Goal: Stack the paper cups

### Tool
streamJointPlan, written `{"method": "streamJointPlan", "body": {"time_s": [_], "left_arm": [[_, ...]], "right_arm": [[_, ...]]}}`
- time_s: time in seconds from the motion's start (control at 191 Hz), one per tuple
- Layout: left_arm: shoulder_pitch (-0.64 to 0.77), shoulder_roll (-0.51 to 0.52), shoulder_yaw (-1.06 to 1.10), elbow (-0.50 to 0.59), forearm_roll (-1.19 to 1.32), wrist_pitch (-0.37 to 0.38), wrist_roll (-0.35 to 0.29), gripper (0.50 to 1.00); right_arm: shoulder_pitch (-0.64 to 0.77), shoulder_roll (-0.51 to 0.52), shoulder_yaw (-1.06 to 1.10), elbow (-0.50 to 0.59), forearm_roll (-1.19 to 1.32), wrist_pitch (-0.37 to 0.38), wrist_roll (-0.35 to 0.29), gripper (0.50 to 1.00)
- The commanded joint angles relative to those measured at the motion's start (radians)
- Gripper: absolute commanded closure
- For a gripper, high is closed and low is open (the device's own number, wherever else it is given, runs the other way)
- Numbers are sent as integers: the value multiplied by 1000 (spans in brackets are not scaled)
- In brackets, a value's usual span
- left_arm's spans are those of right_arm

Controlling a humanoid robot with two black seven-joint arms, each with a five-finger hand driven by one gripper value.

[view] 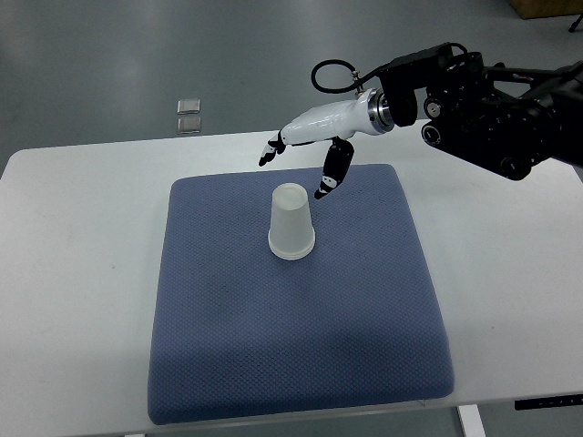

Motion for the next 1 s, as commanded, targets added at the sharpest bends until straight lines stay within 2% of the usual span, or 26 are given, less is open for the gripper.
{"method": "streamJointPlan", "body": {"time_s": [0.0,0.157,0.319,0.701,0.858,0.994], "left_arm": [[0,0,0,0,0,0,0,500],[-1,0,0,0,0,0,0,500],[-1,0,0,0,0,0,0,500],[0,0,0,0,0,0,0,500],[0,0,0,0,0,0,0,500],[0,0,0,0,0,0,0,500]], "right_arm": [[-7,-19,8,-36,72,2,0,605],[-44,-18,14,-143,190,0,2,599],[-115,-18,77,-208,338,-5,2,599],[-323,3,405,-249,765,-149,2,597],[-392,53,459,-265,962,-199,3,597],[-435,92,486,-321,1157,-210,2,595]]}}
